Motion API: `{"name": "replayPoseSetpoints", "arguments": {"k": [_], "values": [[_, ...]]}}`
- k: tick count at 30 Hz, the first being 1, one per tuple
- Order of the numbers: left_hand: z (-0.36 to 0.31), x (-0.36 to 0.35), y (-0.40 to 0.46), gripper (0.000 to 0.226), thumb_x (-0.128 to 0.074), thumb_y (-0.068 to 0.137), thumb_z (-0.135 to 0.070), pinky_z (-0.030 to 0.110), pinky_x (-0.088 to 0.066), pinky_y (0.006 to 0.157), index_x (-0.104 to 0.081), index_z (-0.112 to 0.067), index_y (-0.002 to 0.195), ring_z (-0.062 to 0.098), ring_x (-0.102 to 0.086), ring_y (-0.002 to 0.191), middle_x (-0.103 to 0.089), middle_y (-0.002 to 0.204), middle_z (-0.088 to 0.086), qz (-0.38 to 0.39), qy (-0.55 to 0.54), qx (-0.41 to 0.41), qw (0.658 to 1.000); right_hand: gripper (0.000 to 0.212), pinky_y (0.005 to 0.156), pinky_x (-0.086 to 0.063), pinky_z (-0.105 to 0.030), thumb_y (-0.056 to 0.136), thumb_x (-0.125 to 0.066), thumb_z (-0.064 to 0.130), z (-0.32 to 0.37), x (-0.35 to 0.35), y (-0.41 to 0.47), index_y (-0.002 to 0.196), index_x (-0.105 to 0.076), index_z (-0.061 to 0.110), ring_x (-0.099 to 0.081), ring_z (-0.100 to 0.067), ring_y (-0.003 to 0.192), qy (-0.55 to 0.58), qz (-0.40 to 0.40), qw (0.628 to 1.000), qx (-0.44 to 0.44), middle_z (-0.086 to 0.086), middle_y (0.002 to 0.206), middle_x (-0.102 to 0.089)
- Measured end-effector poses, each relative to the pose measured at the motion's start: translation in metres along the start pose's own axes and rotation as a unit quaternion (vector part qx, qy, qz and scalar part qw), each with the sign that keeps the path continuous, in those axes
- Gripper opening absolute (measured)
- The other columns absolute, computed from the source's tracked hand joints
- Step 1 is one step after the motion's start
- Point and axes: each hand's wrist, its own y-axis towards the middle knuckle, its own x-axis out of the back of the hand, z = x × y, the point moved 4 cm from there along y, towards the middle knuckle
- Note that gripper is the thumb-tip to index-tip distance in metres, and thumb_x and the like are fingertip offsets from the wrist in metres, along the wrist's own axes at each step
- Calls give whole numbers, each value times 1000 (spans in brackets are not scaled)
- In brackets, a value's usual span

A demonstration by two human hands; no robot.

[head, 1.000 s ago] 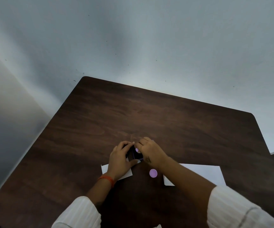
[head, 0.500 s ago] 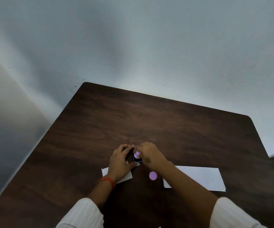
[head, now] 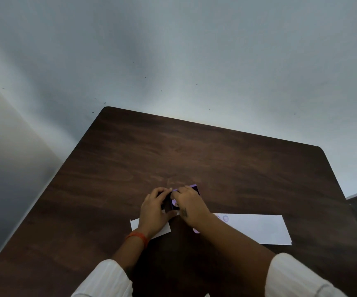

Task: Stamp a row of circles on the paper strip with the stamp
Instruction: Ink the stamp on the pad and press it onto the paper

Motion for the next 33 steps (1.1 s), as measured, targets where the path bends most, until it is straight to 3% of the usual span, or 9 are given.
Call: {"name": "replayPoseSetpoints", "arguments": {"k": [3,10,14,16,21,24,27,29,33], "values": [[-1,1,-1,70,-76,69,-36,32,-43,94,-47,-26,131,17,-46,112,-48,129,-1,2,-4,-2,1000,38,101,-38,-38,86,-50,5,-6,-3,-1,124,-46,2,-43,-31,119,-25,19,998,58,-20,129,-51],[-4,2,-2,68,-76,70,-34,32,-43,94,-47,-24,131,18,-46,113,-49,129,0,10,2,1,1000,33,100,-37,-36,84,-53,6,-4,-11,-3,117,-52,1,-47,-31,117,24,-44,999,4,-19,123,-56],[-8,6,-3,71,-76,68,-38,33,-42,92,-47,-23,131,21,-47,114,-48,130,1,16,19,4,1000,18,77,-44,-24,77,-59,0,-21,10,-2,93,-68,0,-62,-30,93,250,-73,963,-70,-20,100,-69],[-9,8,-2,73,-75,69,-40,34,-43,94,-44,-25,133,21,-46,115,-46,132,0,28,34,12,999,18,69,-49,-13,74,-68,2,-35,16,-10,92,-70,3,-64,-24,87,407,-115,894,-147,-20,101,-70],[-14,11,0,79,-73,71,-42,39,-46,98,-34,-26,138,20,-44,117,-40,138,1,73,50,30,996,18,69,-58,-20,84,-55,-3,-61,16,-45,94,-67,6,-65,-20,93,786,-119,541,-274,-15,105,-66],[-17,13,2,83,-75,70,-39,37,-50,92,-31,-27,140,19,-50,106,-40,137,3,82,22,33,996,15,65,-59,-24,78,-61,0,-70,19,-76,86,-73,5,-71,-18,84,870,-129,392,-268,-12,91,-74],[-19,17,2,83,-75,70,-39,31,-50,84,-31,-26,140,15,-52,99,-38,137,4,93,5,42,995,21,64,-60,-26,67,-69,1,-75,17,-105,87,-73,1,-71,-20,86,899,-153,317,-262,-16,94,-74],[-24,19,-1,79,-75,71,-40,38,-51,89,-35,-24,138,21,-53,106,-40,137,7,46,38,35,998,26,62,-60,-28,64,-70,0,-81,12,-122,90,-71,-2,-71,-23,85,905,-176,279,-269,-18,95,-74],[-59,8,-13,66,-75,70,-38,37,-44,92,-50,-20,128,24,-51,111,-52,129,7,-33,79,-56,995,24,62,-60,-28,64,-67,1,-92,4,-149,87,-70,-4,-72,-23,82,906,-217,246,-267,-18,92,-74]]}}
